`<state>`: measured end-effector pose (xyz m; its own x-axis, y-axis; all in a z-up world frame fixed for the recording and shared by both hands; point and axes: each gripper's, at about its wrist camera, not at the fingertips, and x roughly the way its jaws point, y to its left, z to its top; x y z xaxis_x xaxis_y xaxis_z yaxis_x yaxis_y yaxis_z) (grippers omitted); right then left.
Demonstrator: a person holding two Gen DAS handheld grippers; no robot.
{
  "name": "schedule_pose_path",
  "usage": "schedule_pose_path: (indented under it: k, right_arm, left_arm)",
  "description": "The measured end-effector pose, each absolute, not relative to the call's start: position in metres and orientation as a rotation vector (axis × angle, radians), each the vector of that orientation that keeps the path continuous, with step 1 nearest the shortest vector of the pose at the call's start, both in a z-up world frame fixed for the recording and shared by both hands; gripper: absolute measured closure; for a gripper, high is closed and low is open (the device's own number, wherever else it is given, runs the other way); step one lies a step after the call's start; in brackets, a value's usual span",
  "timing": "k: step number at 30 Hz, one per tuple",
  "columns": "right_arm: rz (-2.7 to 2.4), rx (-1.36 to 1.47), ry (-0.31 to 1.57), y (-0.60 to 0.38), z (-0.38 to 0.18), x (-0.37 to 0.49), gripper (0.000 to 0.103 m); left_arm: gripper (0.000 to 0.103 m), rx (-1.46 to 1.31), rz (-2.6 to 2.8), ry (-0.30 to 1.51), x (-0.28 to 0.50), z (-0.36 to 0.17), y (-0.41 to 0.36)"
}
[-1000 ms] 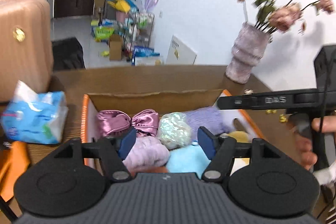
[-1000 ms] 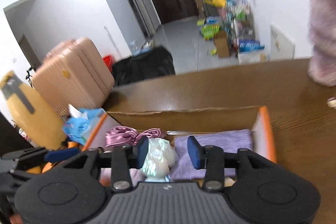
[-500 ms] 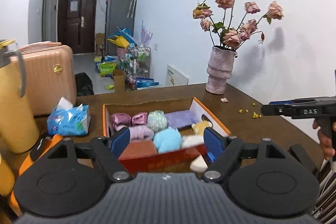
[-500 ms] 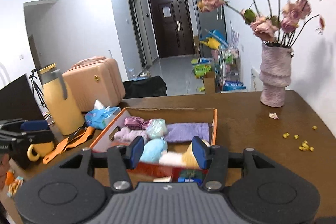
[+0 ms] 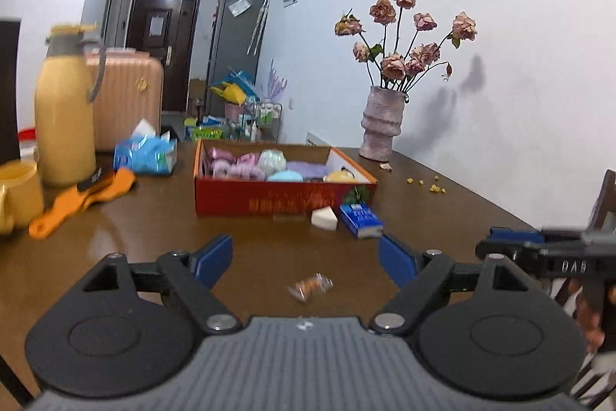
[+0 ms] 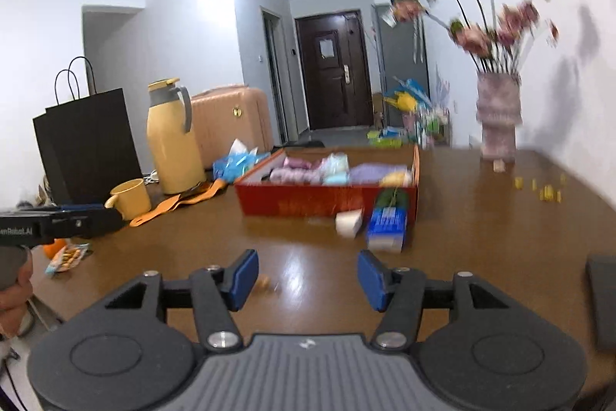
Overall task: Organize soft objects
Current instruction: 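Withdraw the open left tool from the box above the table, then reach the left tool to the blue tissue pack and close on it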
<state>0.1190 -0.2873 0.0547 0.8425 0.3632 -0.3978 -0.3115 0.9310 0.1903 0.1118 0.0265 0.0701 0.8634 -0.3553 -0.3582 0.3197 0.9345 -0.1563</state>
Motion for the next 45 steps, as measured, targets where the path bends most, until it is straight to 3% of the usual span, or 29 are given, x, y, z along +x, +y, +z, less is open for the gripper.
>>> schedule_pose_path:
  k: [5,10,26,27,29,34,37,40,45]
  right_arm:
    - [0.339,0.157,0.481,-0.291,0.036,0.112,0.047]
    - [0.287,0.162,0.496,-0.295,0.023,0.135,0.037]
    - [0.139,0.010,0.655,-0.268,-0.037,0.374,0.039]
    - [0.145,0.024,0.668,-0.271,-0.042,0.379,0.046]
    - [0.165,0.043,0.673,-0.276,-0.046,0.378,0.049]
    - [0.498,-0.087,0.689,-0.277,-0.034,0.313,0.050]
    - [0.468,-0.117,0.685,-0.295,-0.035,0.277,0.029]
    - [0.328,-0.006,0.648,-0.326,-0.029,0.258,0.025]
    - [0.396,0.357,0.613,-0.364,-0.030,0.253,0.053]
  left_arm:
    - [0.018,-0.089,-0.346,0.414,0.116,0.065,0.024]
    - [0.017,-0.087,-0.359,0.451,0.142,0.053,0.014]
    - [0.017,-0.022,-0.333,0.599,0.282,0.016,-0.038]
    - [0.017,-0.025,-0.335,0.604,0.284,0.015,-0.038]
    - [0.017,-0.042,-0.349,0.614,0.288,0.014,-0.040]
    - [0.017,-0.059,-0.409,0.622,0.285,0.012,-0.053]
    - [0.020,-0.060,-0.457,0.642,0.282,0.006,-0.066]
    - [0.033,-0.049,-0.485,0.704,0.285,-0.007,-0.083]
    - [0.044,-0.164,-0.516,0.815,0.297,-0.022,-0.095]
